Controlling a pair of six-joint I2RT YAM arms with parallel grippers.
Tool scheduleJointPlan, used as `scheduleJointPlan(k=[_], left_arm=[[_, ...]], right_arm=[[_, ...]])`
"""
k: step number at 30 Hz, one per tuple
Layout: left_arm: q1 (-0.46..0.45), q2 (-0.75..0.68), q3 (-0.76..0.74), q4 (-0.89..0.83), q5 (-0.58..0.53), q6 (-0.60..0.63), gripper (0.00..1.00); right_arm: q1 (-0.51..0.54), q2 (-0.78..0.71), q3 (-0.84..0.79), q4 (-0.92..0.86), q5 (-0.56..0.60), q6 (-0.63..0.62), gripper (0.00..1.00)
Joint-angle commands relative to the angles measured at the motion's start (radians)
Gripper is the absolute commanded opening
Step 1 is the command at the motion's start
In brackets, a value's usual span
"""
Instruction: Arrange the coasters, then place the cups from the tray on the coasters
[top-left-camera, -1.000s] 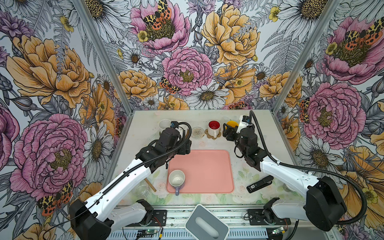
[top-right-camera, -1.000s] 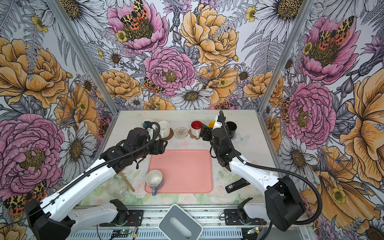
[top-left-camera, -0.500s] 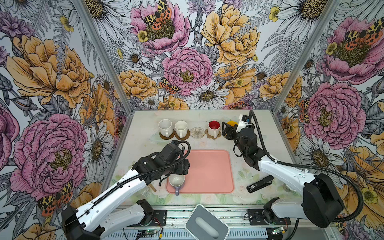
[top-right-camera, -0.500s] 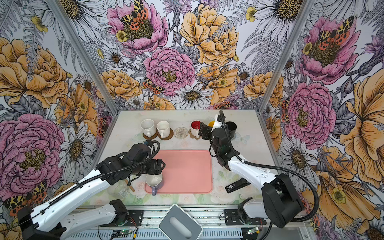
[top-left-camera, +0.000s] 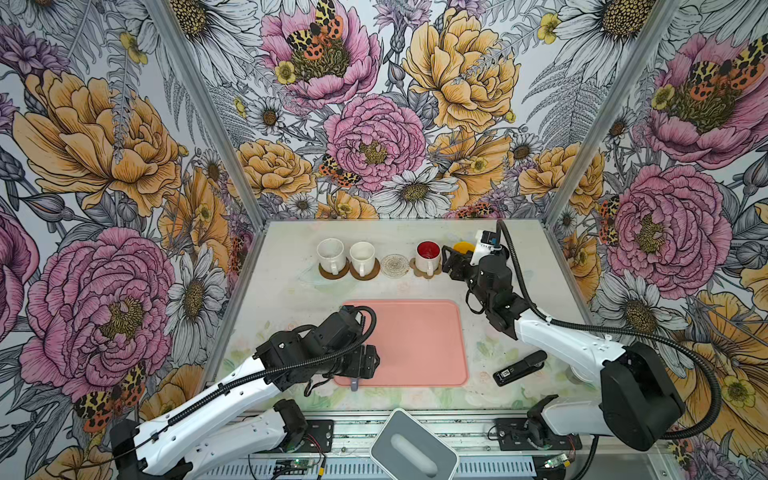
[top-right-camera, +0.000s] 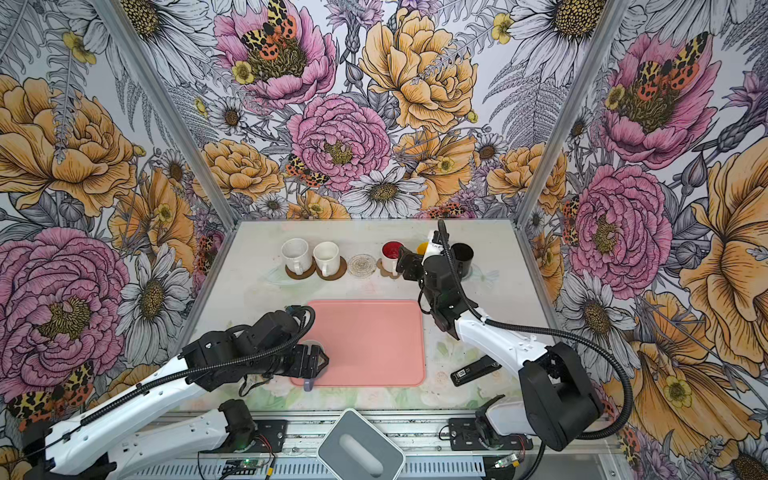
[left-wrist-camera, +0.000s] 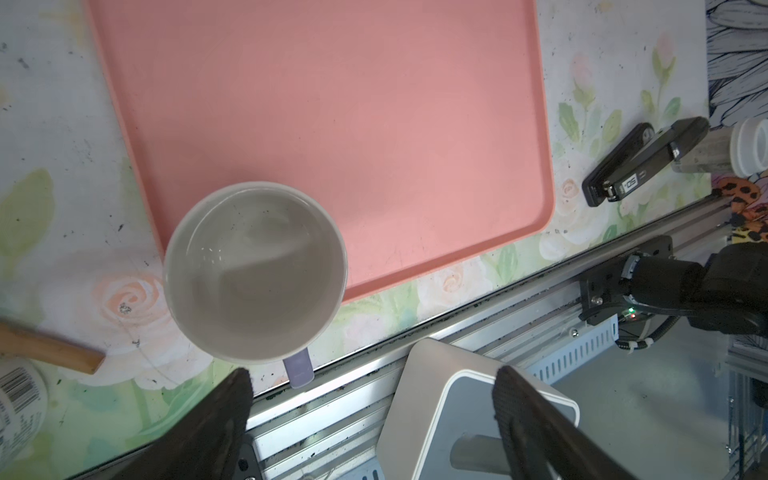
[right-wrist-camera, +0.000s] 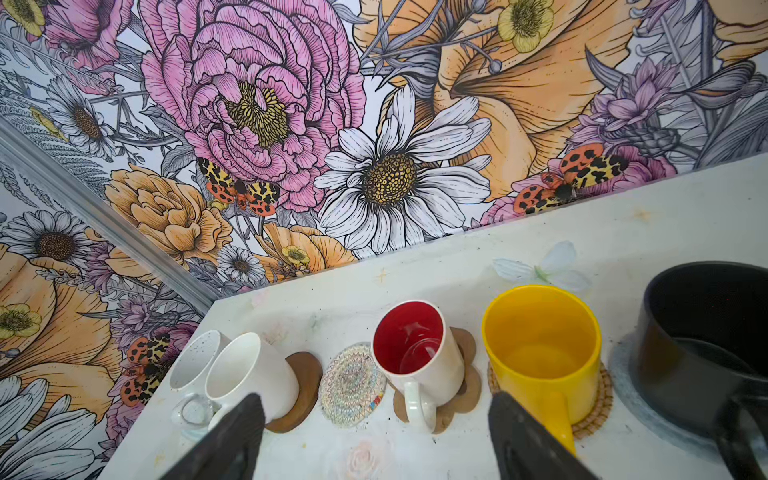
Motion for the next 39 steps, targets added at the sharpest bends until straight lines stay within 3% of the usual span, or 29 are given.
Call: scheduleJointPlan(k=[1,9,21,29,39], left_arm=[[-0.041,-0.008,-0.020,-0.024,0.021,-0.060,0.98],[-0.140,0.017,-0.072,-0.024,0.010,-0.141,0.99],[-0.136,0.110,-0.121,-0.022,-0.047,-0.199,0.99],[-0.095,0.173,-0.130,-0.017,-0.091,-0.197,0.93],[-0.022,0.204,-0.155,0.081,-0.084,-0.168,0.76]], right_arm=[[-0.007,0.016,0.018,0.006,-0.014,0.009,0.87],[-0.009,0.028,0.030,-0.005,-0.031,0.016,0.86],[-0.013,0.044,0.040,-0.013,-0.057,0.024,0.87],[-0.018,0.052,0.041,-0.012,-0.072,0.024,0.86],[-0.026,0.062,0.043,-0.012,-0.077,0.032,0.85]])
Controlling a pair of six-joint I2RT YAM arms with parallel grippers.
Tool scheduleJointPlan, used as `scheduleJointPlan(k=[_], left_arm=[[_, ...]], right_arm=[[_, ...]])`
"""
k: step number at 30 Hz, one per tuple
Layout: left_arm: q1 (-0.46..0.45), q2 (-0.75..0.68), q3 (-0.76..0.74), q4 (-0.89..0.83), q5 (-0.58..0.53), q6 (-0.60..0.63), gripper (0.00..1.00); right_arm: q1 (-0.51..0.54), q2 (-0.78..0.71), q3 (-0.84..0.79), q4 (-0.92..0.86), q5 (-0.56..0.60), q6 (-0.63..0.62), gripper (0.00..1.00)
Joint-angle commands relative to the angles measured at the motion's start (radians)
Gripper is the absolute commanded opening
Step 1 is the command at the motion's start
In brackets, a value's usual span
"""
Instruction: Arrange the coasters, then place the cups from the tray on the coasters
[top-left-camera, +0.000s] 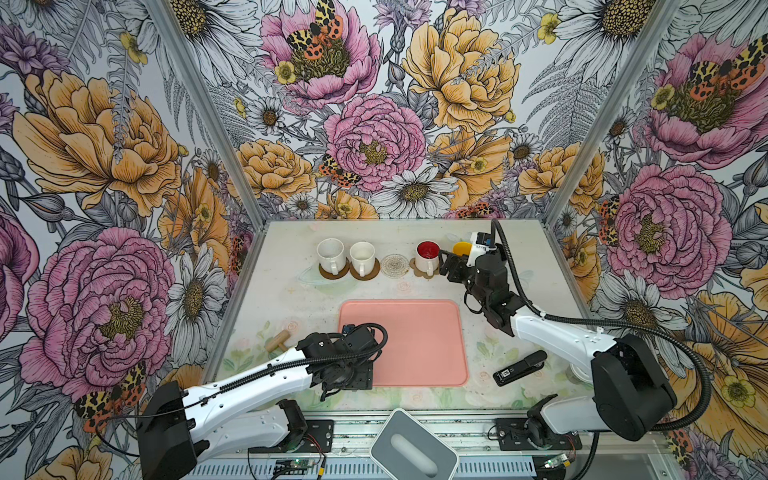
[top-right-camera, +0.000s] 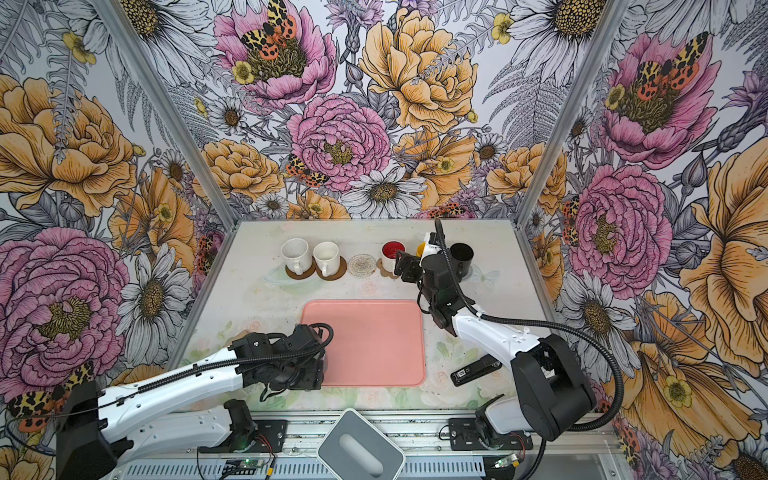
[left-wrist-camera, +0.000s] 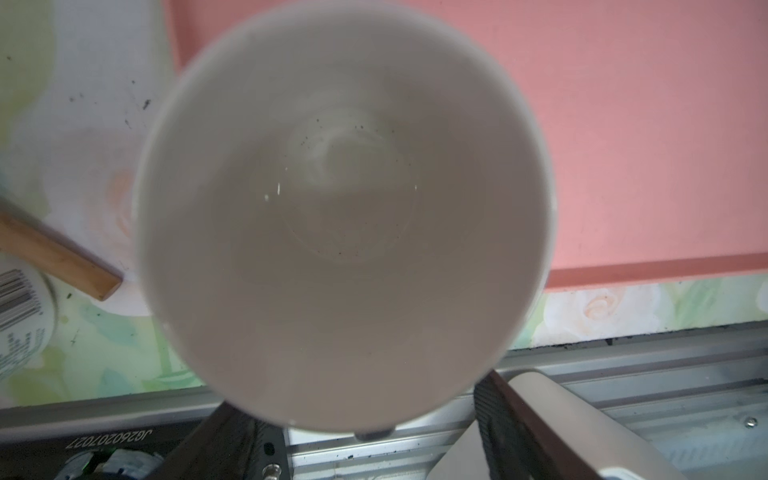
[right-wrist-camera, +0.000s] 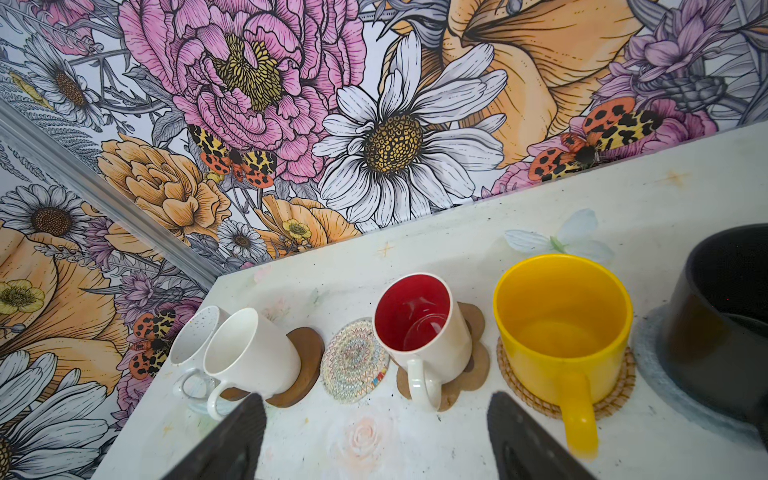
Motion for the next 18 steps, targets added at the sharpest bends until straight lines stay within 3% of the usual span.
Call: scheduleJointPlan(k=[1,18], left_arm=[[0.015,0.013,-0.017,0.059,-0.005,0.023,0.74],[0.039,0.100,-0.038,0.106,0.001,0.037,0.47]], right_arm=[[-0.010,0.011,0.035,0.004,-0.006,0.006,0.85],[-0.022,0.044,0.048,0.007,-0.031,0.022,0.84]])
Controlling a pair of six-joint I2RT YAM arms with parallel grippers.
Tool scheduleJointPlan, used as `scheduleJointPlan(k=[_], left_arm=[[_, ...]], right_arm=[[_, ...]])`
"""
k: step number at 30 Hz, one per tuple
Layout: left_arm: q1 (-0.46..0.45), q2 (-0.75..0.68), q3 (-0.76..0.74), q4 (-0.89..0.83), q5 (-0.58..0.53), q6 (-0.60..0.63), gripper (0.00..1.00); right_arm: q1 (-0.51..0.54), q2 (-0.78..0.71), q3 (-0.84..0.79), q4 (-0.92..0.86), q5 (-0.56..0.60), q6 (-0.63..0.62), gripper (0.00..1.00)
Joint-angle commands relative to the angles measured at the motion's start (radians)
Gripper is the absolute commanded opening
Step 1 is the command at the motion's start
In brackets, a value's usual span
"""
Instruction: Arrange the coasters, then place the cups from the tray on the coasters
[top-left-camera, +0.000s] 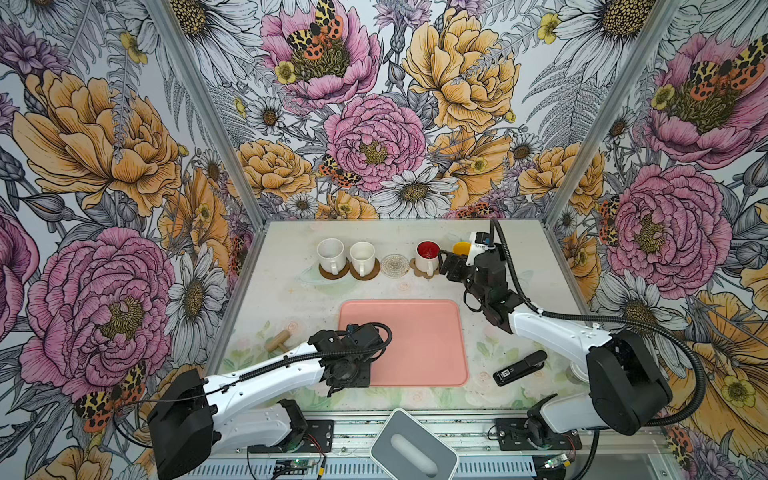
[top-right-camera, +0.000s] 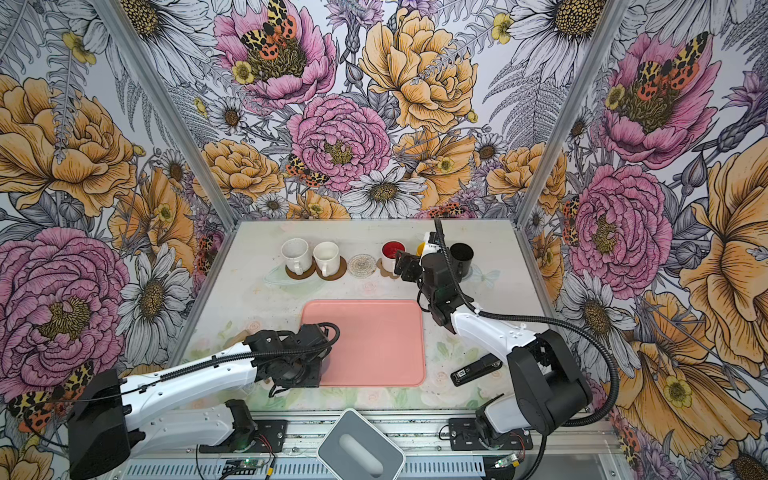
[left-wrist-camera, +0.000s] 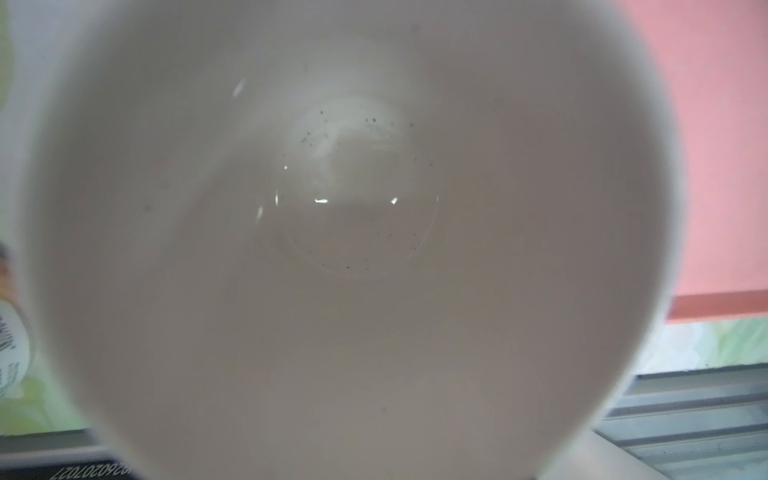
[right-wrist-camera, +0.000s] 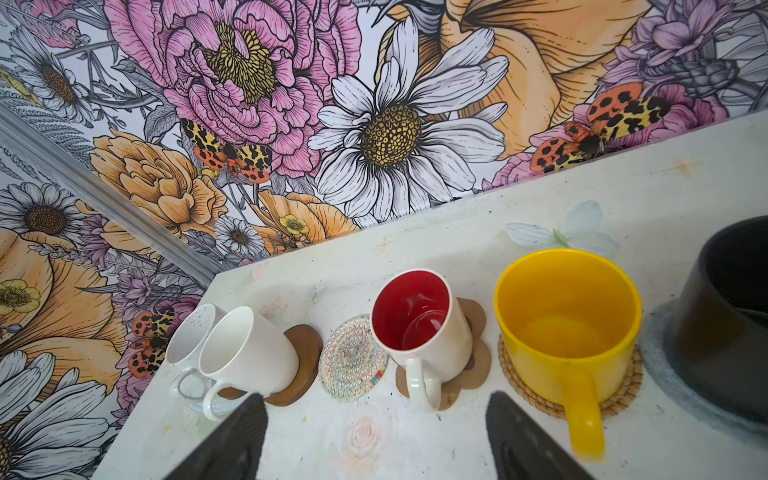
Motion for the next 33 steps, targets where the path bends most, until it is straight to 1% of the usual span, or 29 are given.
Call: scheduleJointPlan(k=[1,9,14,18,22,26,30,33], left_arm=[[0.013,0.005,-0.021,0.044,-0.002,0.002,0.46],[0.022,0.016,-0.034,0.065,-0.006,0.002,0.35],[0.025,0.025,-0.041,0.077,-0.006,0.006,0.33],[0.027,0.035,-0.052,0.086,0.001,0.006,0.27],[0.028,0.036,-0.055,0.086,-0.001,0.005,0.19],[0.030,0.028,-0.057,0.086,-0.005,0.005,0.13],[0.031,0.026,-0.052,0.086,-0.009,0.007,0.00],[0.031,0.020,-0.042,0.084,-0.025,0.007,0.00]], right_arm=[[-0.011,0.016,0.032,0.007,-0.011,0.015,0.84],[-0.016,0.022,0.033,0.009,-0.022,0.021,0.84],[-0.018,0.021,0.033,0.009,-0.026,0.024,0.84],[-0.018,0.021,0.032,0.009,-0.028,0.028,0.83],[-0.022,0.022,0.031,0.009,-0.029,0.030,0.83],[-0.023,0.022,0.031,0.011,-0.031,0.033,0.83],[-0.025,0.020,0.029,0.011,-0.033,0.033,0.83],[-0.026,0.020,0.028,0.010,-0.034,0.033,0.83]])
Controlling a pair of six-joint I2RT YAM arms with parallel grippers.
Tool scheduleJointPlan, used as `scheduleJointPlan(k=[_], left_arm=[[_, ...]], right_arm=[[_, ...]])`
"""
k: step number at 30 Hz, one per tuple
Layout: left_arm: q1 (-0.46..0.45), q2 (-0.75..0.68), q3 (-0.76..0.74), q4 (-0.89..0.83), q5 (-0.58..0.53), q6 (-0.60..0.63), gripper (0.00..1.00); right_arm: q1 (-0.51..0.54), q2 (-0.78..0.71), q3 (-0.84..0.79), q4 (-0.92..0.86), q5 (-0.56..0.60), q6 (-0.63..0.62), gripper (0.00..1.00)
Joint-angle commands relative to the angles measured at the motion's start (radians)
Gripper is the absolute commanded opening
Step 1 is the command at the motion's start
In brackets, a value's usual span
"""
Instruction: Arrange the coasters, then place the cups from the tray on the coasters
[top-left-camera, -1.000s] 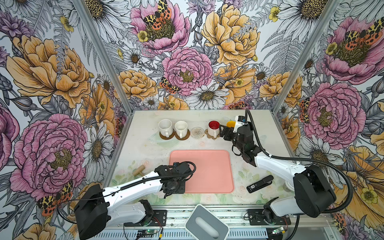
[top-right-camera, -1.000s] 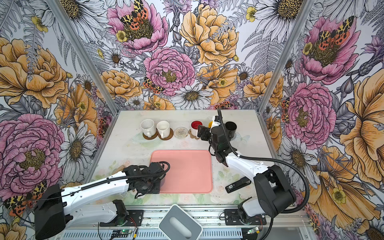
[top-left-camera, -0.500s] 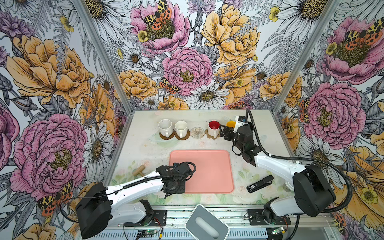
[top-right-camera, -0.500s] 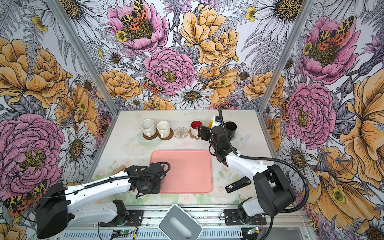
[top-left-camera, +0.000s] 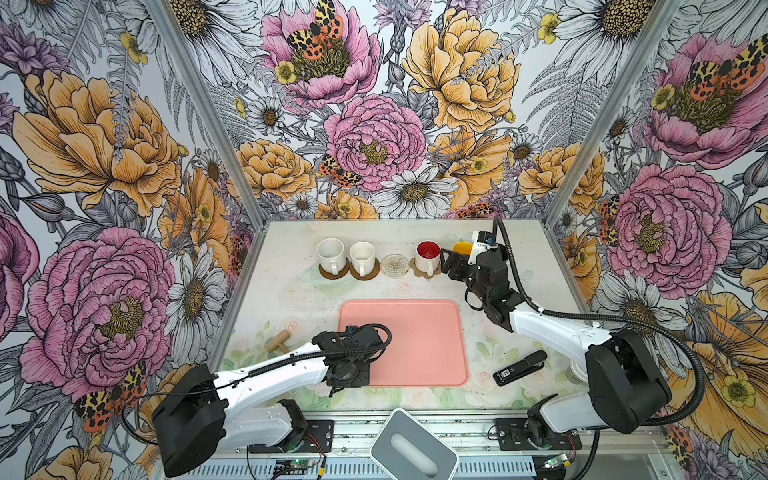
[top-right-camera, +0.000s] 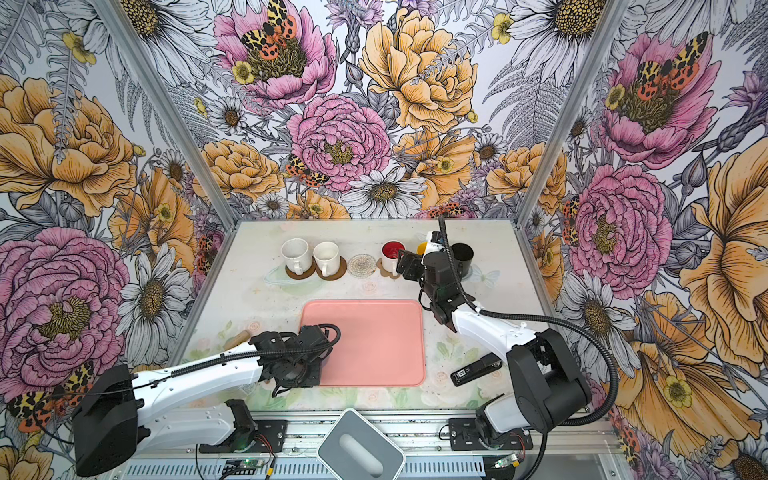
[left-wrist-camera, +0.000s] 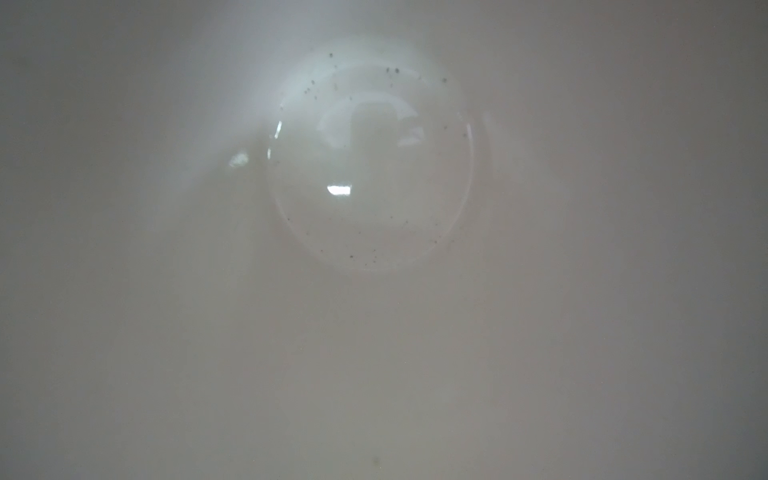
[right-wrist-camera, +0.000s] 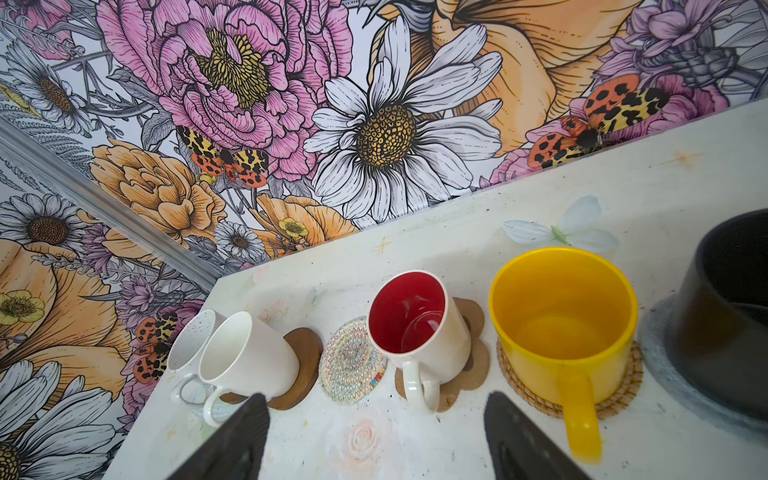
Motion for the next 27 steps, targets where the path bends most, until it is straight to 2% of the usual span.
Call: scheduleJointPlan(k=[1,16,27], left_arm=[[0.011,-0.016,0.007,0.023,-0.018,-0.002,0.00],[0.019,-0.008,0.105,0.022,-0.054,0.038,0.00],[0.019,0.045,0.107,0.023,-0.059,0.041,0.00]], right_arm=[[-0.006,0.014,0.026,0.009,-0.012,0.010,0.83],[-0.015,0.006,0.018,0.007,-0.017,0.012,0.82],[-0.024,0.004,0.012,0.007,-0.023,0.014,0.82]])
